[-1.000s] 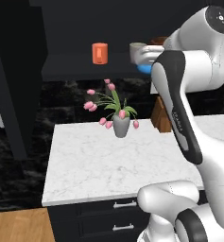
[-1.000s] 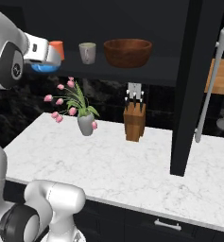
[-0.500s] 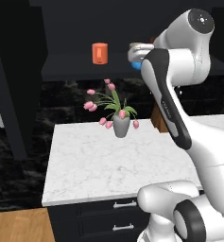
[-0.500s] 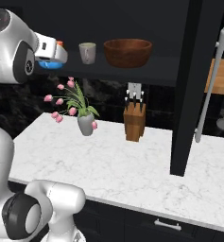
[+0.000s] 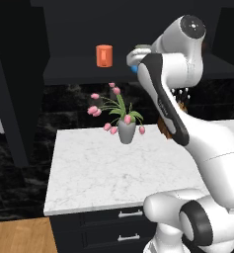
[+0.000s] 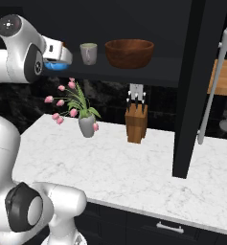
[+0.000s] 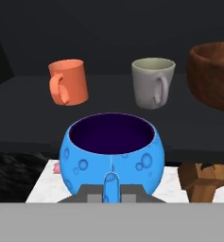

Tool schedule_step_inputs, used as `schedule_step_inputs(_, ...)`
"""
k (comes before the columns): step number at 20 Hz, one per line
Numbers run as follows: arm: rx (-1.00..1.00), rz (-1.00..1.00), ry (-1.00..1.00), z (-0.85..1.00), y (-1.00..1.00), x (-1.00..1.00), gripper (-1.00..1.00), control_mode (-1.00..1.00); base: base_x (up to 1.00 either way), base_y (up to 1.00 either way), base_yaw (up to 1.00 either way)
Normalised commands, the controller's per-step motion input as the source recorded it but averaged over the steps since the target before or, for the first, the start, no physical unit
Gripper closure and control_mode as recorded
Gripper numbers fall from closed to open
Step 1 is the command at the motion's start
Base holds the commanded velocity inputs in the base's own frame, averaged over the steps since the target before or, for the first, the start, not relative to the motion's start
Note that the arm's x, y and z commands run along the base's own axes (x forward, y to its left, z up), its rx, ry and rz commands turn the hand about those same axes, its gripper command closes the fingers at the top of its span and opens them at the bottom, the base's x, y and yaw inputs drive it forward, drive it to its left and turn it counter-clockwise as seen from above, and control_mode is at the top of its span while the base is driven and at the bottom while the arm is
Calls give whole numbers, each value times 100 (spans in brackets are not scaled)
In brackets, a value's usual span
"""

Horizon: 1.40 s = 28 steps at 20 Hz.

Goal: Gather all objects into one cabinet and sort the glasses and bowls to opposite sides.

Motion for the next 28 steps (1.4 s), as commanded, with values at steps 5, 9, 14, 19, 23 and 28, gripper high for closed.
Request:
schedule_step_inputs(5,-4,0,0,-7,17,52,100,-100,0,0,0)
schedule_step_inputs(9,-3,0,0,-2,15,53,100,-100,0,0,0)
schedule_step_inputs(14,-1,0,0,-8,2,47,100,-100,0,0,0)
schedule_step_inputs(19,0,1,0,-18,0,32,100,-100,0,0,0)
schedule_step_inputs(23,-2,4,-5,-25,0,29,100,-100,0,0,0)
schedule_step_inputs(28,-3,4,-12,-23,0,32,100,-100,0,0,0)
